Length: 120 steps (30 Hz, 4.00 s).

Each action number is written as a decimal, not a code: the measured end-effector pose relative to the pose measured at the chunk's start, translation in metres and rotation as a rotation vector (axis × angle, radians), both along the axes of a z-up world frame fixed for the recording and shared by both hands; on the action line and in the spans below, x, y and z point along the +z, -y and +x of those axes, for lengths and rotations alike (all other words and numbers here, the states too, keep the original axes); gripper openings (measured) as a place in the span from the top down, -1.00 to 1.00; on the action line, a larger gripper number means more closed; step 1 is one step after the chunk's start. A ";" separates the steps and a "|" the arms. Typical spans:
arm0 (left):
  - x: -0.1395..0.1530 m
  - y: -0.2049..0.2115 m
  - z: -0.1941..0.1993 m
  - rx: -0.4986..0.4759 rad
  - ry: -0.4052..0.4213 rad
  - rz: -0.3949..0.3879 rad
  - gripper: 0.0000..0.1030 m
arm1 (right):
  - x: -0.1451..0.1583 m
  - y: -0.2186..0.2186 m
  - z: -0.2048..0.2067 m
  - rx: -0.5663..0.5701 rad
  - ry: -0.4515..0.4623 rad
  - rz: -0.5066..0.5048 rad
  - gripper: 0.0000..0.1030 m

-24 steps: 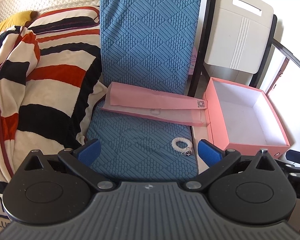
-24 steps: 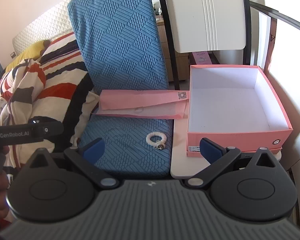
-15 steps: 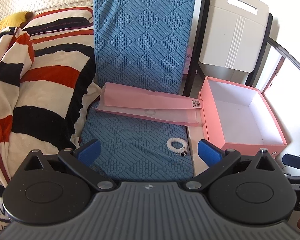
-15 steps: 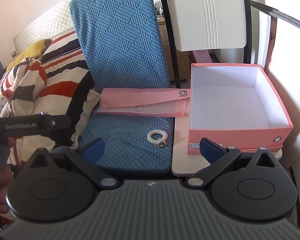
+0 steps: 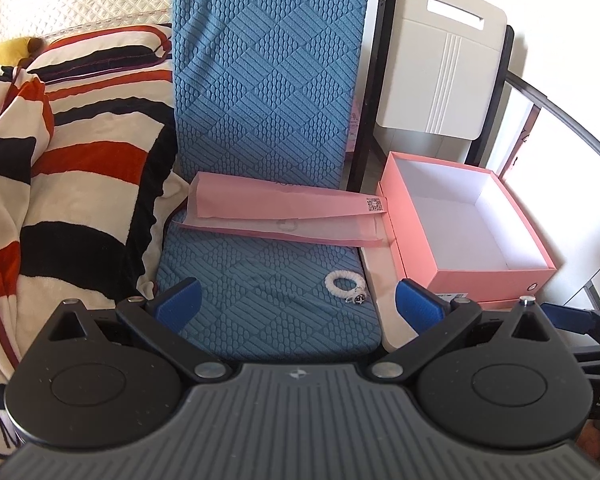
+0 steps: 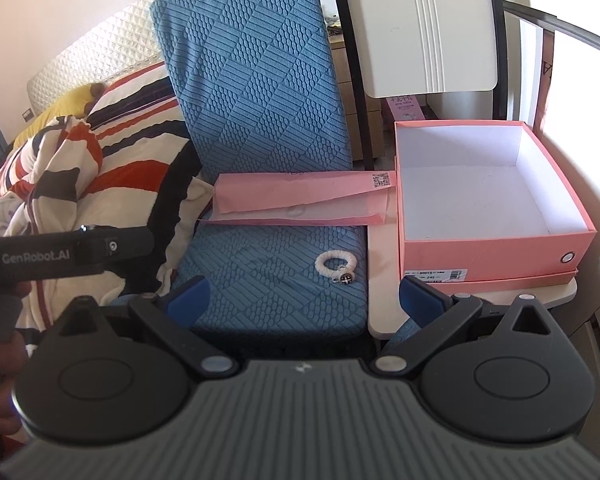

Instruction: Organize objects

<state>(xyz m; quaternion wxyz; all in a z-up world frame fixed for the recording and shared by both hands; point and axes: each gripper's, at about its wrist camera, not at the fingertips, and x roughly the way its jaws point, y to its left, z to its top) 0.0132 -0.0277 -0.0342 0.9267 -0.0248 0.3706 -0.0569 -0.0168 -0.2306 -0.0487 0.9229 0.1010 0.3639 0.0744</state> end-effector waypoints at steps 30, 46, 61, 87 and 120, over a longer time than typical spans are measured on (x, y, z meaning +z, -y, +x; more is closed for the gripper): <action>-0.076 -0.017 0.056 0.027 0.011 -0.019 -1.00 | -0.065 -0.006 0.041 -0.038 -0.006 0.005 -0.99; -0.112 -0.026 0.104 0.085 0.005 -0.082 -1.00 | -0.083 -0.012 0.080 -0.069 0.050 0.036 -0.99; -0.191 -0.045 0.201 0.109 -0.084 -0.135 -1.00 | -0.131 -0.039 0.174 -0.093 0.086 -0.015 -0.99; -0.264 -0.124 0.328 0.323 -0.310 -0.505 -0.47 | -0.212 -0.047 0.293 -0.135 -0.236 0.344 -0.38; -0.262 -0.145 0.328 0.426 -0.280 -0.647 0.90 | -0.254 -0.052 0.296 -0.376 -0.297 0.637 -0.15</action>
